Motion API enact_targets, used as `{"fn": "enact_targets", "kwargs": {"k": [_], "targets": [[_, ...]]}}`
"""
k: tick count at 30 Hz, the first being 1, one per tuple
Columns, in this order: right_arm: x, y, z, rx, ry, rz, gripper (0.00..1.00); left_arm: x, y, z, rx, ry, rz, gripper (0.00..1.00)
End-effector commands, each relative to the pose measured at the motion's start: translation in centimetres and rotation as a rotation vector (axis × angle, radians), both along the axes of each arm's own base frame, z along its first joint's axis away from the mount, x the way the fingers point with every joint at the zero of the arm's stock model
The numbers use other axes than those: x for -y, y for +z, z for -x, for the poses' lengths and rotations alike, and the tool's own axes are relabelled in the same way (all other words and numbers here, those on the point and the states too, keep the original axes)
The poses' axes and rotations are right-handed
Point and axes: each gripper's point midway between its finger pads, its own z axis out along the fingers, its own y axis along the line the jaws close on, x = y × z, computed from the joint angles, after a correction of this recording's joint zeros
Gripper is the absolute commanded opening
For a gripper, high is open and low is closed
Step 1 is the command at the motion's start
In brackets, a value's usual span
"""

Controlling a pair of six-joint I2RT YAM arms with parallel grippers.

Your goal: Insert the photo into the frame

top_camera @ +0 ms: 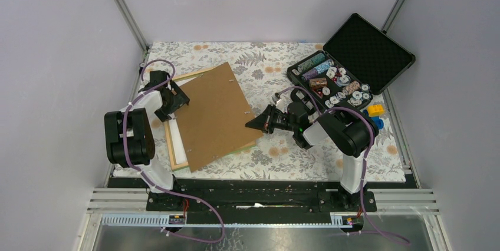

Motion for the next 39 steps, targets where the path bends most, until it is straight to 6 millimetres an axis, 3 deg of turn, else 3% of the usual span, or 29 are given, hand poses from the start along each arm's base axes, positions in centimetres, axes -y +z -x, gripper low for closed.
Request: {"fn": "enact_targets", "kwargs": {"k": [1,8,17,33,36,39], "targets": [[-0.9,5.3,-0.3,0.164,0.025,-0.116,0.00,0.1,0.7,-1.6,0.058,-0.018,0.009,0.99],[-0.9,5.4,-0.2,0.165,0.028,-0.124,0.00,0.4,0.6,-1.8,0.064,-0.043,0.018,0.99],[-0.9,5.3,-0.2,0.161,0.028,-0.128,0.00,2.2,-0.5,0.1,0.032,-0.059,0.108,0.99],[-1.4,5.0,-0.6,0.176,0.015,-0.110,0.00,5.7,4.3,1.8,0.123,-0.102,0.274,0.99],[-2.0,4.7,-0.5,0.191,0.014,-0.094,0.00,5.3,5.3,1.8,0.137,-0.109,0.239,0.99],[-2.6,3.9,-0.7,0.213,-0.003,-0.045,0.00,3.5,5.9,2.1,0.128,-0.092,0.128,0.99]]}}
